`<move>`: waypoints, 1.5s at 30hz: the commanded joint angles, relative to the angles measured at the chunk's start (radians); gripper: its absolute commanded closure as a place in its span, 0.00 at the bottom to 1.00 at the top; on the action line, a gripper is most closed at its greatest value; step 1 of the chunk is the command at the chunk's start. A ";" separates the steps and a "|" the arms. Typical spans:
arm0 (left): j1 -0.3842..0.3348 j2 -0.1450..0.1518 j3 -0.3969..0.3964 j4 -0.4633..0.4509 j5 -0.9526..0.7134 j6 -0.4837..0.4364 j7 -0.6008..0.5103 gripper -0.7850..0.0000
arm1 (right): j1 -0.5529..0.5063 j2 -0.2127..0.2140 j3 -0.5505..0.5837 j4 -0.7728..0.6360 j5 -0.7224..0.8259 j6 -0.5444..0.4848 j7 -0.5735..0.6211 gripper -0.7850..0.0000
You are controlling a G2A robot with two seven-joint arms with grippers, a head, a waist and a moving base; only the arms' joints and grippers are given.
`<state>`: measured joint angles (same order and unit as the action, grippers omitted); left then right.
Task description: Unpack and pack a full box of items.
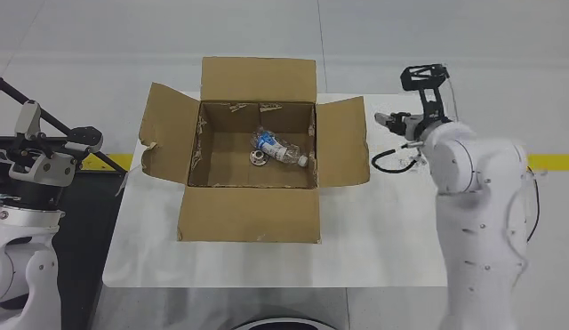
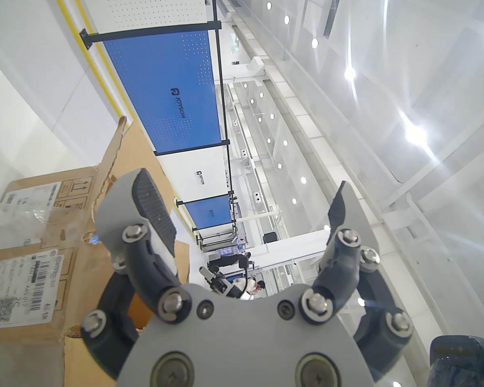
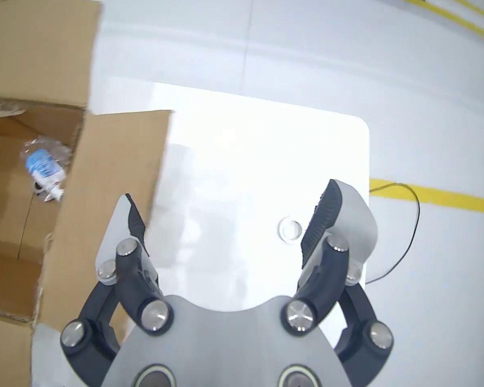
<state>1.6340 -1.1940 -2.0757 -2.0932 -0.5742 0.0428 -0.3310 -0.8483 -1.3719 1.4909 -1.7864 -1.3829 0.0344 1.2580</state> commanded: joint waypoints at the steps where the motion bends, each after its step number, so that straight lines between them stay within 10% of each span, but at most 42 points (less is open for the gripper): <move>1: 0.000 0.000 0.000 0.000 0.000 0.000 0.000 0.00 | 0.010 0.006 0.061 0.060 0.005 0.013 0.007 0.00; 12: 0.000 0.000 0.000 0.000 0.000 0.000 0.000 0.00 | 0.209 0.037 0.150 0.626 0.016 -0.047 0.110 0.00; 18: 0.000 0.000 0.000 0.000 0.000 0.000 0.000 0.00 | 0.314 0.047 0.133 0.866 -0.001 -0.087 0.093 0.47; 22: 0.000 0.000 0.000 0.000 0.000 0.000 0.000 0.00 | 0.349 0.052 0.124 0.956 -0.002 -0.097 0.072 0.57; 45: 0.000 0.000 0.000 0.000 0.000 0.000 0.000 0.00 | 0.468 0.067 0.073 1.250 0.070 -0.148 -0.061 0.60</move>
<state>1.6340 -1.1940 -2.0757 -2.0932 -0.5742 0.0428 -0.3310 -0.3832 -1.3051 1.5674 -0.5439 -1.3139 -0.1123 1.1985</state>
